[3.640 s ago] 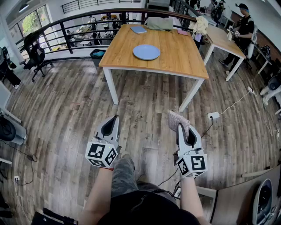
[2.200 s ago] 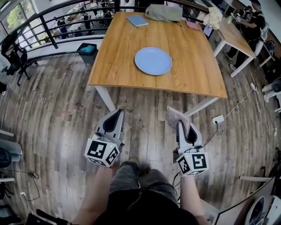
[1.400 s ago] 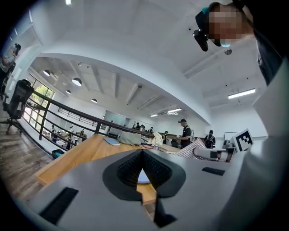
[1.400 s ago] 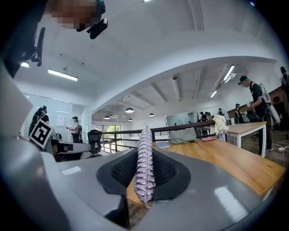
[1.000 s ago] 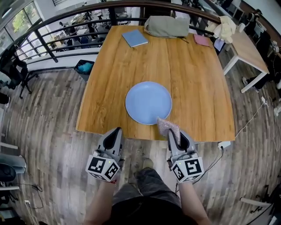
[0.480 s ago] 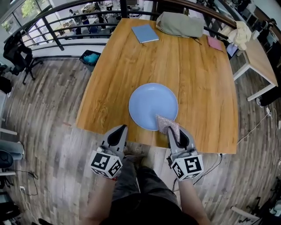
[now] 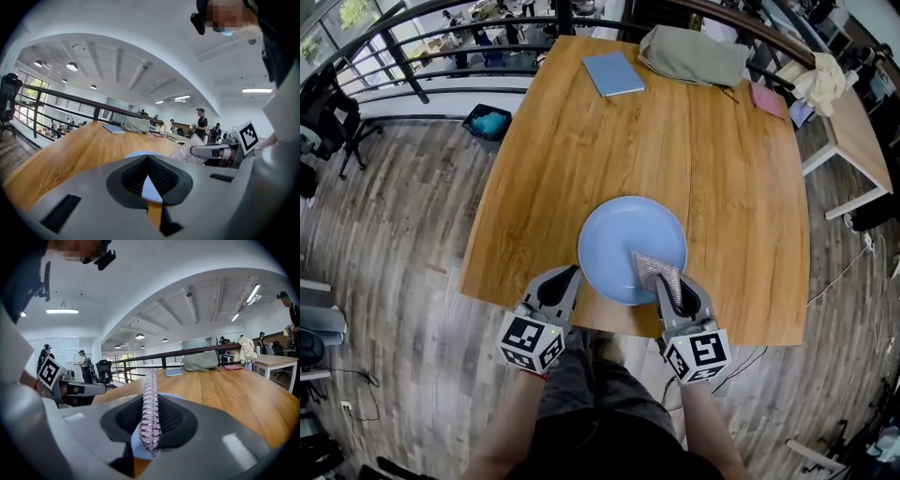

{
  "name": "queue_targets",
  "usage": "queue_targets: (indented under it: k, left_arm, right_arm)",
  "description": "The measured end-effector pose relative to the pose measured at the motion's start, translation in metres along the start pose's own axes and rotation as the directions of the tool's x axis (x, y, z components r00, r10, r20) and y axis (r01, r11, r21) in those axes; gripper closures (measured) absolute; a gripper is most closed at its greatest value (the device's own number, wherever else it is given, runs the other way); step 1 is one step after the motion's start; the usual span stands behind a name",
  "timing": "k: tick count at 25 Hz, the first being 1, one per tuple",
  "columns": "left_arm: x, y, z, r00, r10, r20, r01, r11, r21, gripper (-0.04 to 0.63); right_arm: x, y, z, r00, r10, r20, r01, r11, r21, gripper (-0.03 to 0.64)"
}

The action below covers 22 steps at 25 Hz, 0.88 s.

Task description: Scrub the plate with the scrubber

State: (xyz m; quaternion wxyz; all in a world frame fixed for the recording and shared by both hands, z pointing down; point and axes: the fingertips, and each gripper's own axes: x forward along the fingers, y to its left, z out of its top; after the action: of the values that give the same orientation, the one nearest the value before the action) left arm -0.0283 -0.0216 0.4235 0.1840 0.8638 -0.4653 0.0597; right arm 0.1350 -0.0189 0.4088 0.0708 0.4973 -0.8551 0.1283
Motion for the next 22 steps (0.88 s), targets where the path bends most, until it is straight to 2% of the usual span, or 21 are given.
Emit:
queue_targets:
  k: [3, 5, 9, 13, 16, 19, 22]
  left_arm:
    - [0.010, 0.013, -0.002, 0.999, 0.013, -0.043, -0.012, 1.000, 0.017, 0.600]
    - [0.018, 0.022, -0.014, 0.993, 0.028, -0.118, -0.026, 1.000, 0.017, 0.592]
    - [0.030, 0.034, -0.045, 0.960, 0.022, -0.280, -0.027, 1.000, -0.014, 0.493]
    - [0.041, 0.035, -0.065, 0.923, -0.039, -0.384, 0.006, 0.996, -0.086, 0.483]
    - [0.046, 0.035, -0.070, 0.906, -0.057, -0.420, 0.015, 0.995, -0.102, 0.483]
    - [0.050, 0.034, -0.071, 0.898, -0.078, -0.433, 0.025, 0.992, -0.127, 0.483]
    - [0.052, 0.033, -0.072, 0.894, -0.087, -0.440, 0.024, 0.989, -0.148, 0.487]
  right_arm:
    - [0.017, 0.002, -0.007, 0.999, 0.012, -0.048, -0.012, 1.000, -0.002, 0.531]
    - [0.028, 0.002, -0.017, 0.993, 0.013, -0.114, -0.015, 1.000, -0.012, 0.531]
    - [0.047, 0.001, -0.033, 0.971, 0.034, -0.236, -0.038, 0.999, -0.013, 0.531]
    - [0.066, -0.003, -0.039, 0.943, 0.059, -0.328, -0.078, 0.996, -0.045, 0.531]
    - [0.080, -0.004, -0.046, 0.920, 0.069, -0.385, -0.105, 0.992, -0.073, 0.531]
    - [0.091, -0.004, -0.056, 0.900, 0.082, -0.427, -0.125, 0.989, -0.075, 0.531]
    - [0.099, 0.000, -0.072, 0.875, 0.084, -0.477, -0.158, 0.981, -0.116, 0.531]
